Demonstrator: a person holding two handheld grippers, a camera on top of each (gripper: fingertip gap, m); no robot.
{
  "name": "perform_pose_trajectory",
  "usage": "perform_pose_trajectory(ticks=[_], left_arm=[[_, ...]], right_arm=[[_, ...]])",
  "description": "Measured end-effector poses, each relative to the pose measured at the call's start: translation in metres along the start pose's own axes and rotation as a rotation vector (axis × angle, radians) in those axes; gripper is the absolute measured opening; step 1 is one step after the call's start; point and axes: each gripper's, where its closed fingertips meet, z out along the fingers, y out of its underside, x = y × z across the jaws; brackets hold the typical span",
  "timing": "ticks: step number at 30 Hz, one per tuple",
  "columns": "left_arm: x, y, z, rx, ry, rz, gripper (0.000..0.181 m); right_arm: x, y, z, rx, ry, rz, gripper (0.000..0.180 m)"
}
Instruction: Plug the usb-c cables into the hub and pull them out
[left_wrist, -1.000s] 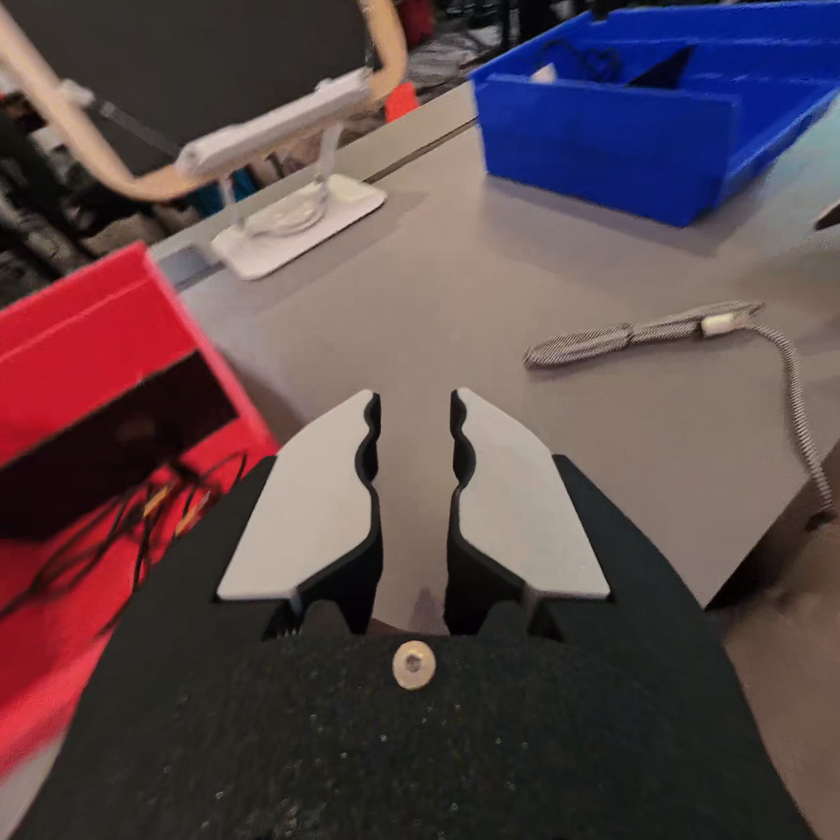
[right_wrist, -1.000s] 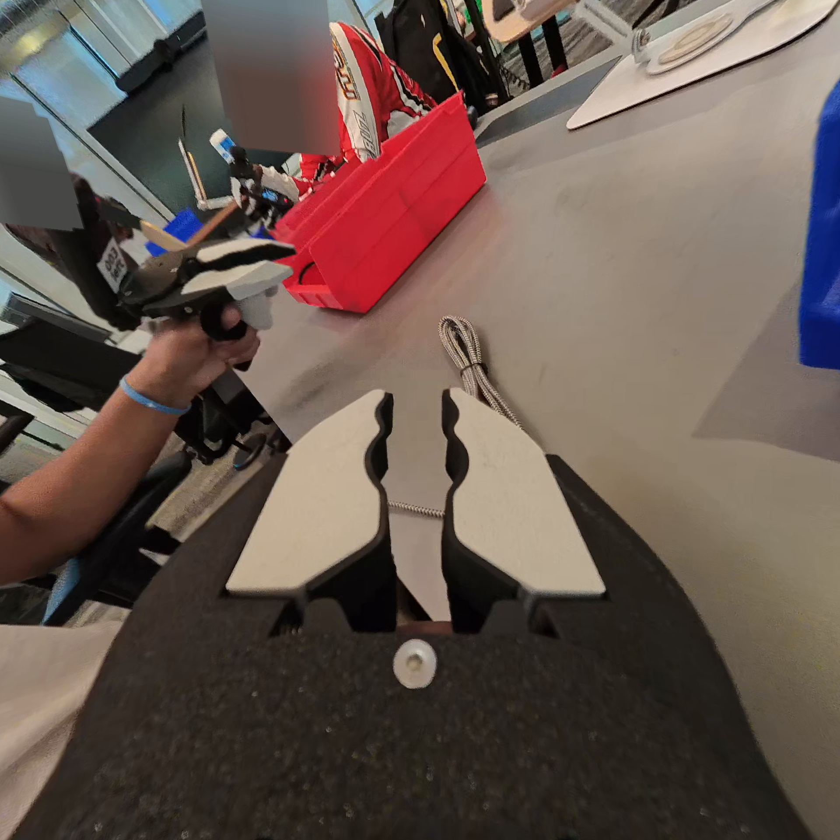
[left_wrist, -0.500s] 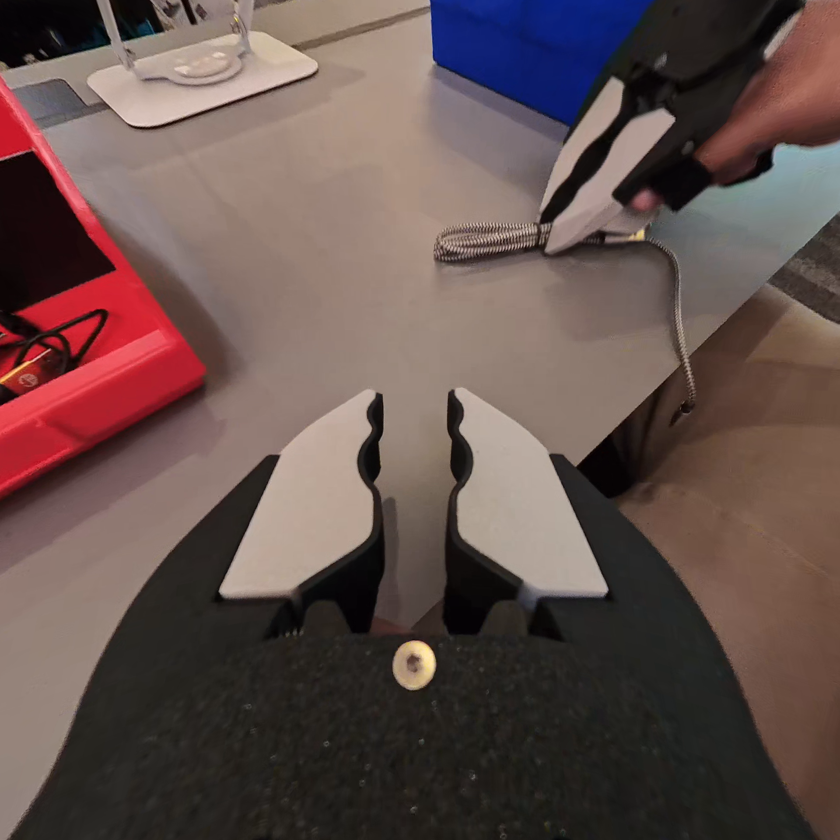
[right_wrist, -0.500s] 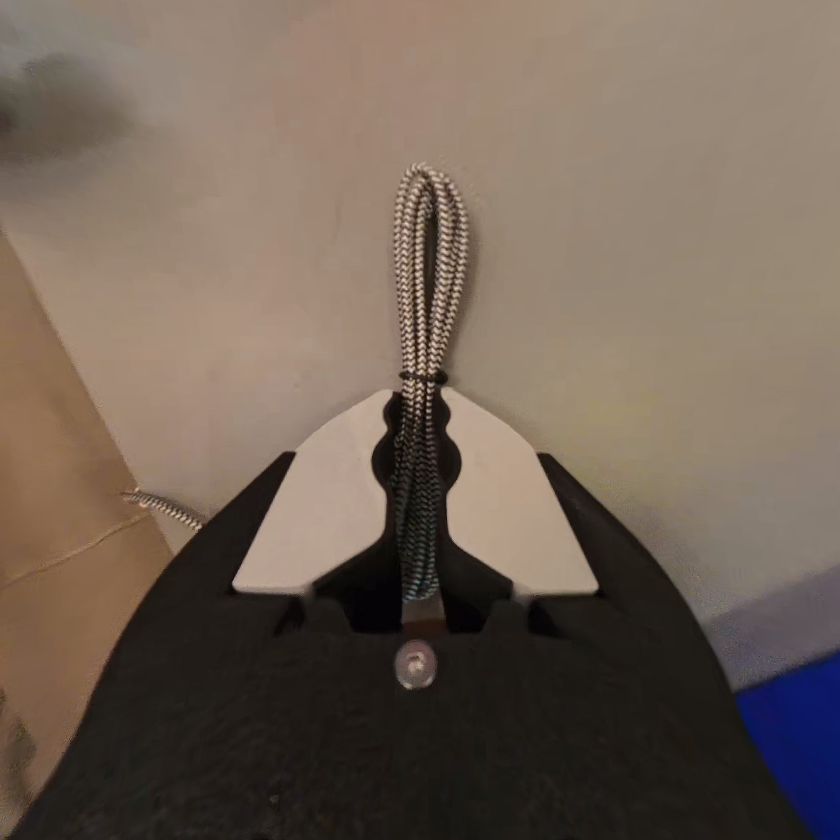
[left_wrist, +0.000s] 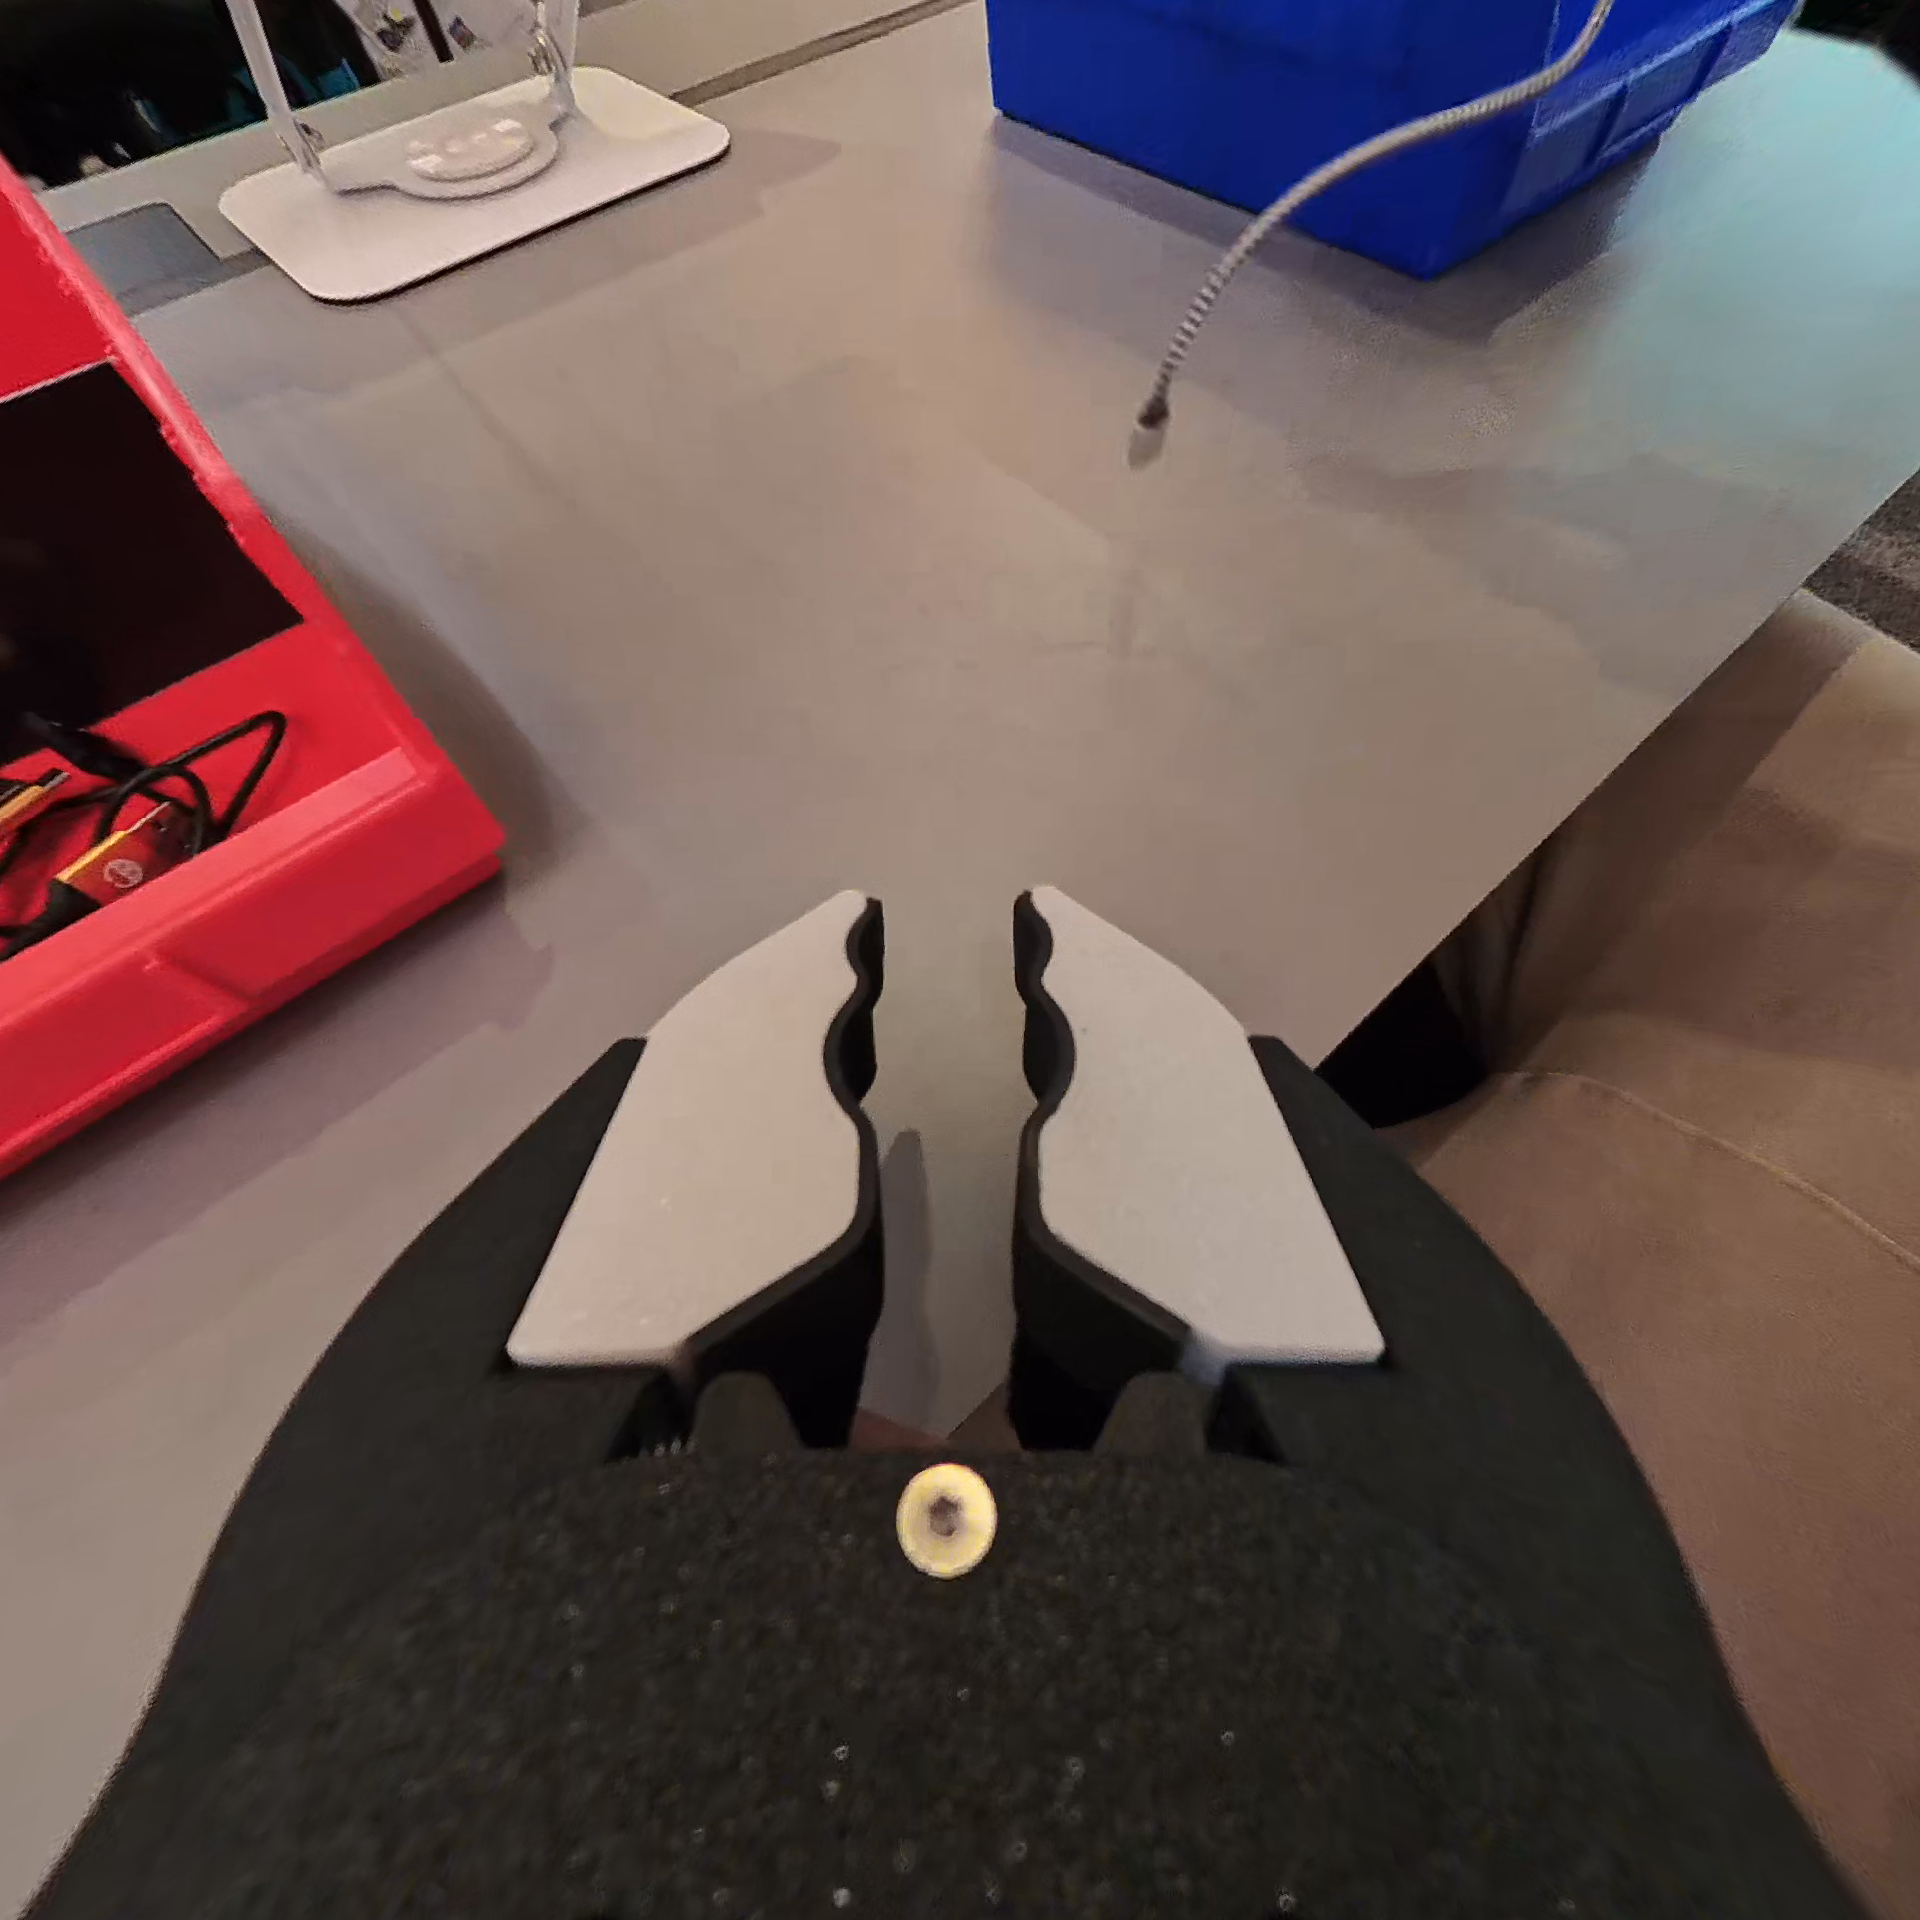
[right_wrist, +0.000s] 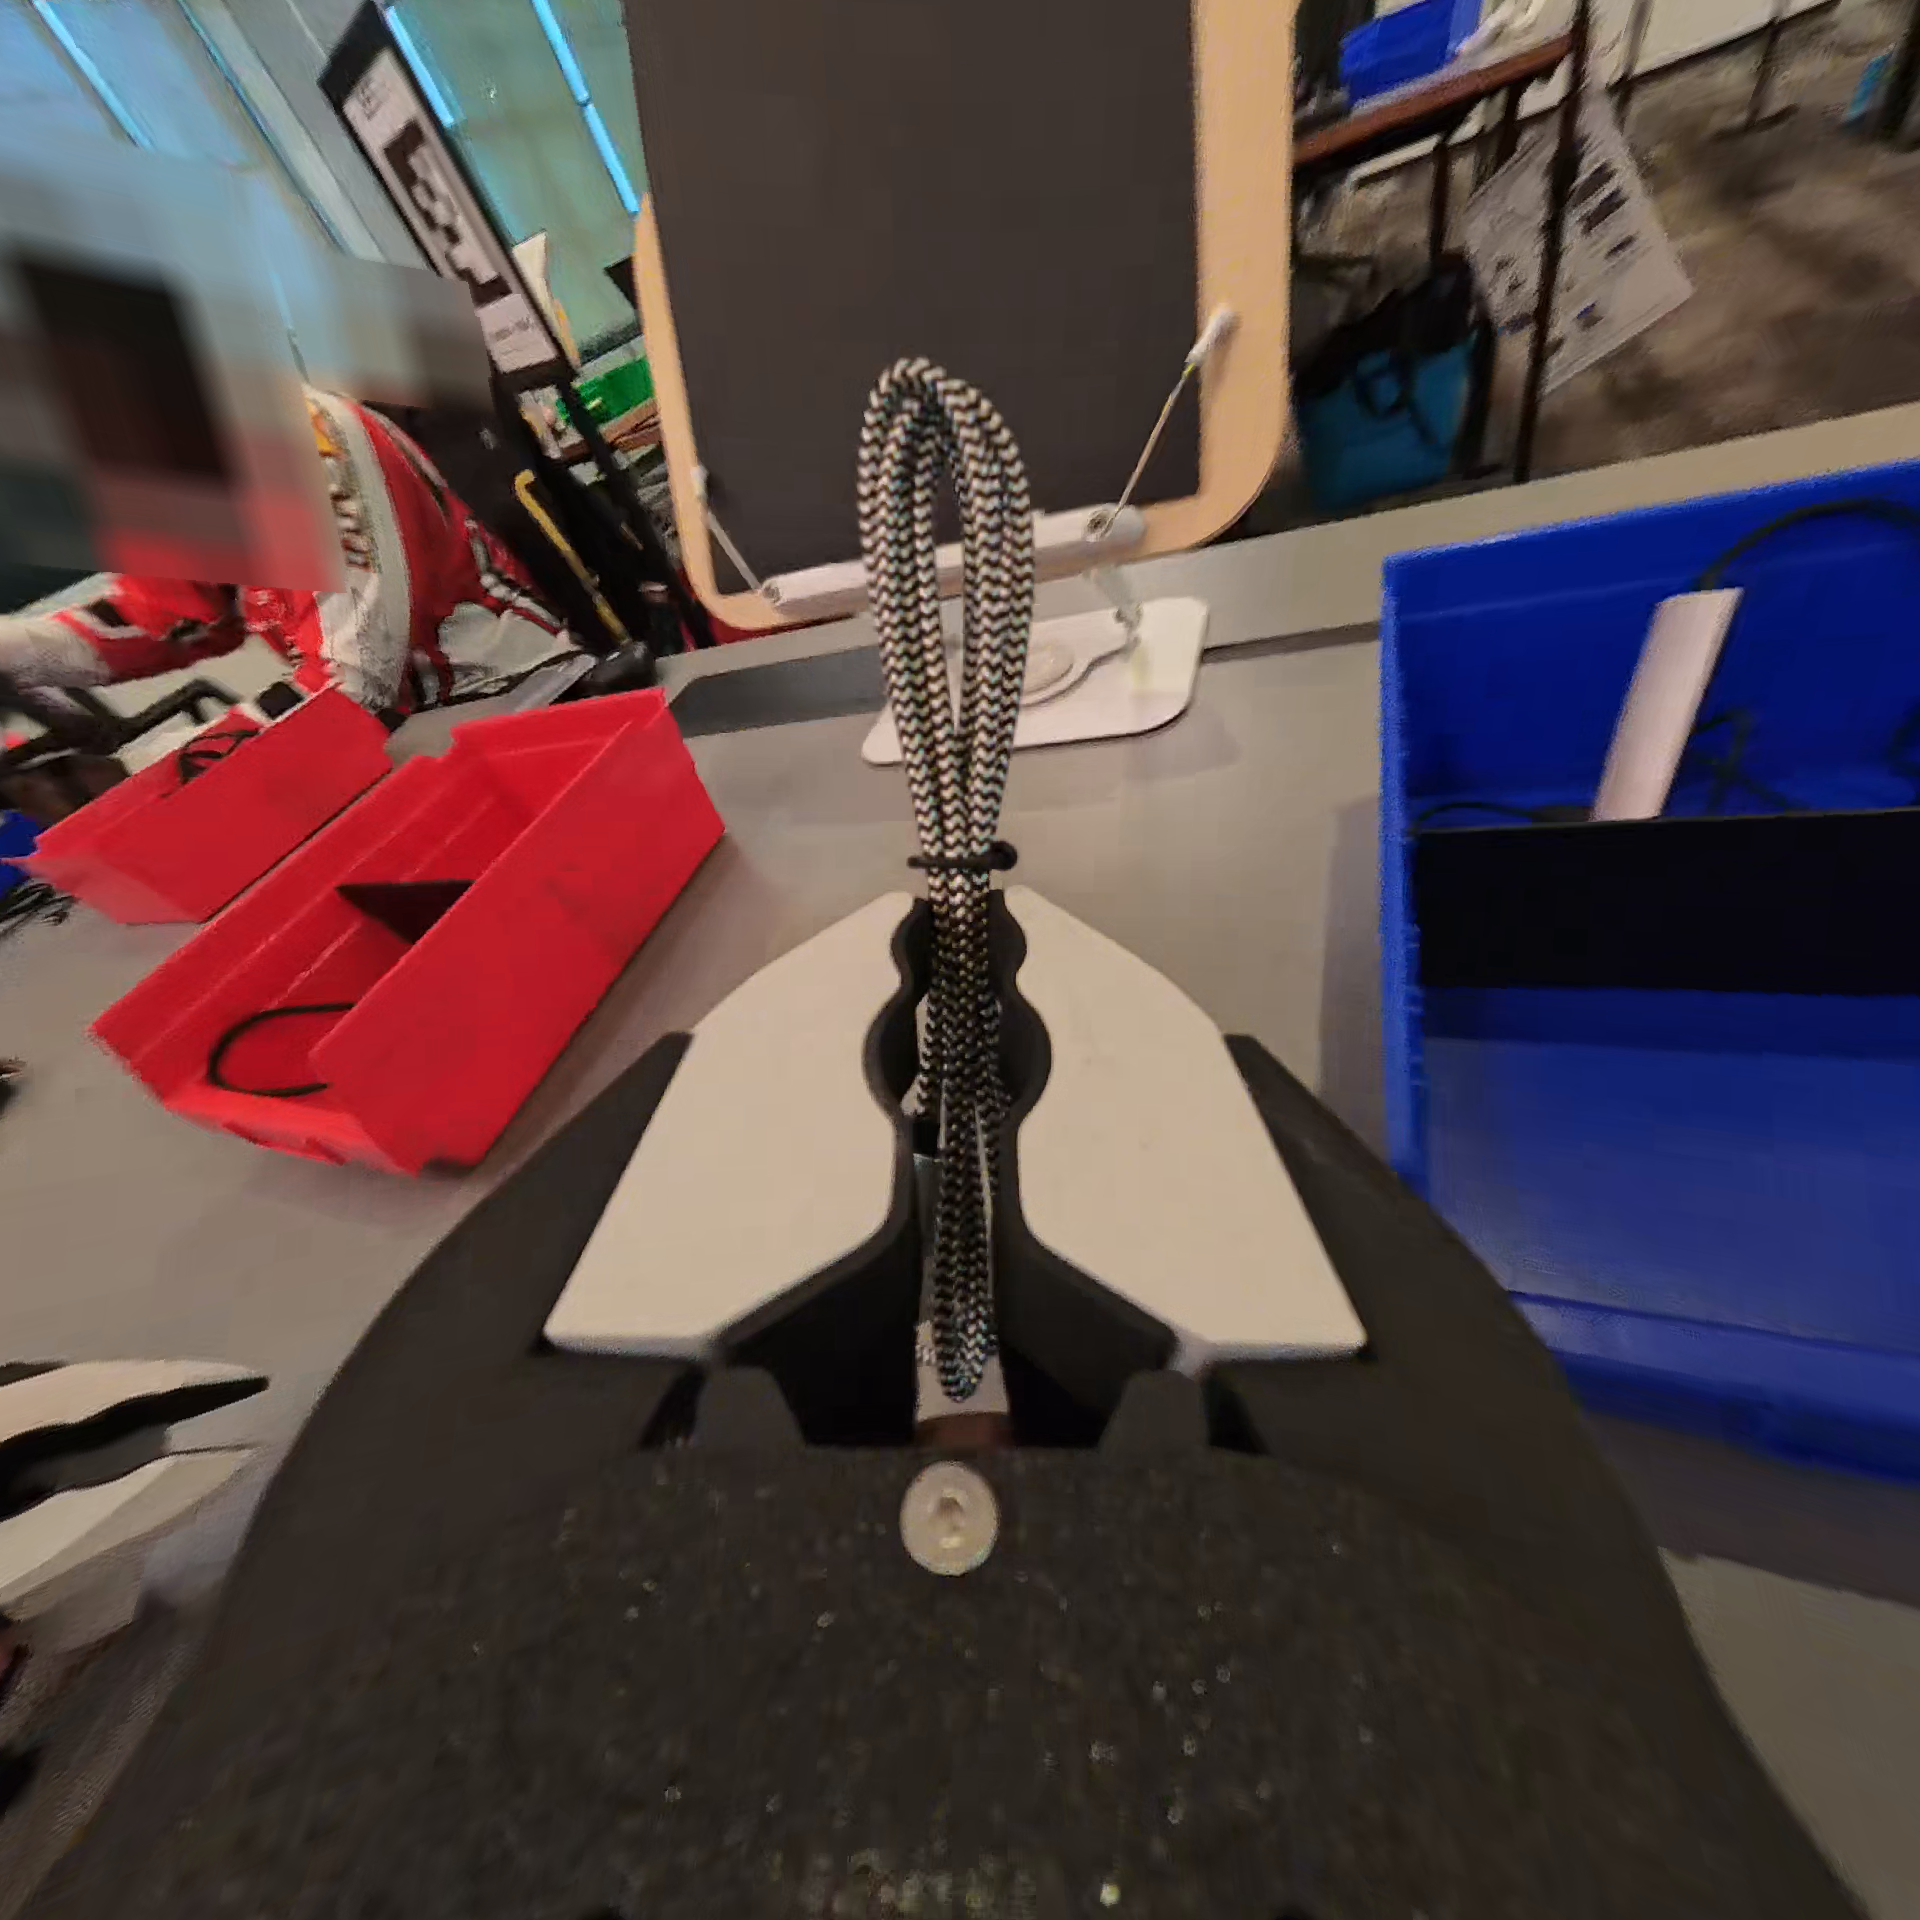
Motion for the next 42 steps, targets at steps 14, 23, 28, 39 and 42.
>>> perform_pose_trajectory(ticks=[14, 23, 28, 39, 42], left_arm=[[0.01, 0.006, 0.009, -0.047, 0.004, 0.067, 0.024], [0.006, 0.005, 0.009, -0.044, 0.002, 0.042, 0.024], [0.008, 0.005, 0.009, -0.045, 0.002, 0.053, 0.024], [0.004, 0.005, 0.007, -0.036, 0.003, 0.038, 0.026], [-0.021, 0.001, -0.001, -0.034, -0.051, 0.013, 0.027]], right_arm=[[0.037, 0.155, 0.004, -0.54, 0.14, -0.409, 0.011], [0.045, 0.12, 0.023, -0.335, 0.148, -0.052, 0.01], [0.057, 0.101, 0.032, -0.215, 0.207, 0.008, 0.01], [0.045, 0.126, 0.015, -0.385, 0.16, -0.196, 0.042], [0.015, 0.129, -0.007, -0.415, 0.014, -0.263, 0.042]])
